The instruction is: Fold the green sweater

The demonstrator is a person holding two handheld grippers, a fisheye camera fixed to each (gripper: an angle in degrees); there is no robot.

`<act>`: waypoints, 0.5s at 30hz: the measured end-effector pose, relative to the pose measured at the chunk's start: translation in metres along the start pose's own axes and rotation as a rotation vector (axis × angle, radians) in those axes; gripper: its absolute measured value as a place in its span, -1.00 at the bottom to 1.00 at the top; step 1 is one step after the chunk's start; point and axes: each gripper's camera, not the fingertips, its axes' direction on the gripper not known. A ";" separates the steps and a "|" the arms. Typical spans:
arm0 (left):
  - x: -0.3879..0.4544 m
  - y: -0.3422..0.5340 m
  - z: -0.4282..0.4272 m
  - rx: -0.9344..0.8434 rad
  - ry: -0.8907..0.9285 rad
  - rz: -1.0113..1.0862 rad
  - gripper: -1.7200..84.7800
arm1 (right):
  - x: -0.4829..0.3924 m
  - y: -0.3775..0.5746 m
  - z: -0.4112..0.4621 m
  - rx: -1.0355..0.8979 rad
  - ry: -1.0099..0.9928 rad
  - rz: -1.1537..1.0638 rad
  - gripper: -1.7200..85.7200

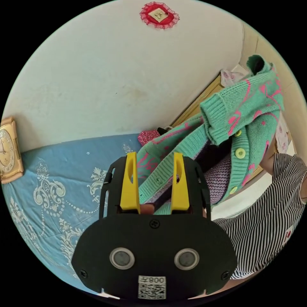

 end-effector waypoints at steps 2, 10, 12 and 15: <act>0.008 -0.018 0.007 -0.042 0.017 0.023 -0.61 | -0.016 0.006 0.006 -0.014 0.011 -0.001 -0.92; 0.055 -0.048 0.039 -0.174 0.086 0.131 -0.58 | -0.087 0.049 0.002 -0.042 0.174 0.009 -0.93; 0.067 -0.050 0.043 -0.188 0.108 0.157 -0.57 | -0.097 0.060 -0.002 -0.044 0.223 0.030 -0.93; 0.089 -0.055 0.050 -0.246 0.142 0.213 -0.57 | -0.111 0.081 -0.009 -0.032 0.315 0.067 -0.93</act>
